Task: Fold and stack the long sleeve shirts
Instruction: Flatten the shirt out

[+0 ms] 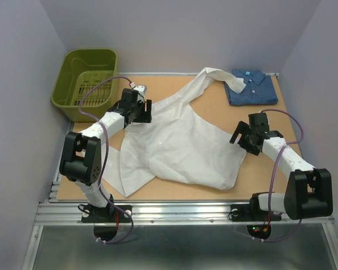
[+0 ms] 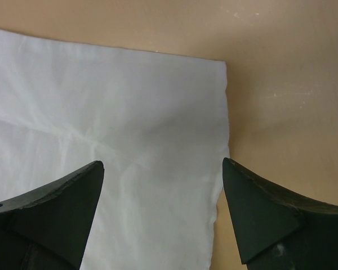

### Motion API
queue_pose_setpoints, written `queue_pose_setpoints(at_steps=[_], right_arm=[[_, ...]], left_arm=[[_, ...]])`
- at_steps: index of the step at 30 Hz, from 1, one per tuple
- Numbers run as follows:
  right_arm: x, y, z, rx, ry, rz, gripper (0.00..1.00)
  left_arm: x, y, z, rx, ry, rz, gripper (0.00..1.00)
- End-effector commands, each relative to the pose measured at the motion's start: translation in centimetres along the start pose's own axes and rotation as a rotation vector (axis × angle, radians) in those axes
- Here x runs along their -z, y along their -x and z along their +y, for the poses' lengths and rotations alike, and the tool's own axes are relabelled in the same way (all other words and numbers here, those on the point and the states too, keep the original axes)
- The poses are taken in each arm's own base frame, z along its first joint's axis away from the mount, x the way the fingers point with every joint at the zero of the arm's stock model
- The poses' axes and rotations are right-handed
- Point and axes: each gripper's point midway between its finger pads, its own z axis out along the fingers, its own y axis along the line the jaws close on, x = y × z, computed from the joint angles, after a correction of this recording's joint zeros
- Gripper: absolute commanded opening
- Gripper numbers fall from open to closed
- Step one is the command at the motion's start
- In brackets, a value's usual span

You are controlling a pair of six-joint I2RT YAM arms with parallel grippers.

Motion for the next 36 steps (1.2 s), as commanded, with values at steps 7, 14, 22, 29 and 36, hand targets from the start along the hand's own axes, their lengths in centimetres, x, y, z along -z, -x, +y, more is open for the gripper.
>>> queue_pose_setpoints(at_steps=[7,14,22,29,36], right_arm=[[-2.6,1.6,-2.8,-0.079,-0.099,-0.061,0.87],[-3.5,1.2,-4.5,-0.076,-0.14,-0.049,0.86],[-4.6,0.3,-2.1,-0.065,-0.001,-0.005,0.74],[-5.3,0.7,-2.2,-0.057,-0.008,-0.017,0.44],[-4.2,5.6,-2.6,-0.05,-0.062,-0.149,0.03]], left_arm=[[-2.6,1.6,0.3,-0.02,0.039,-0.007,0.68],[-3.8,-0.1,-0.4,-0.032,0.014,0.047,0.68],[-4.3,-0.6,0.1,-0.03,0.044,0.072,0.55],[-3.5,0.2,2.1,-0.034,0.113,0.057,0.15],[-1.1,2.3,8.3,0.152,0.224,-0.011,0.0]])
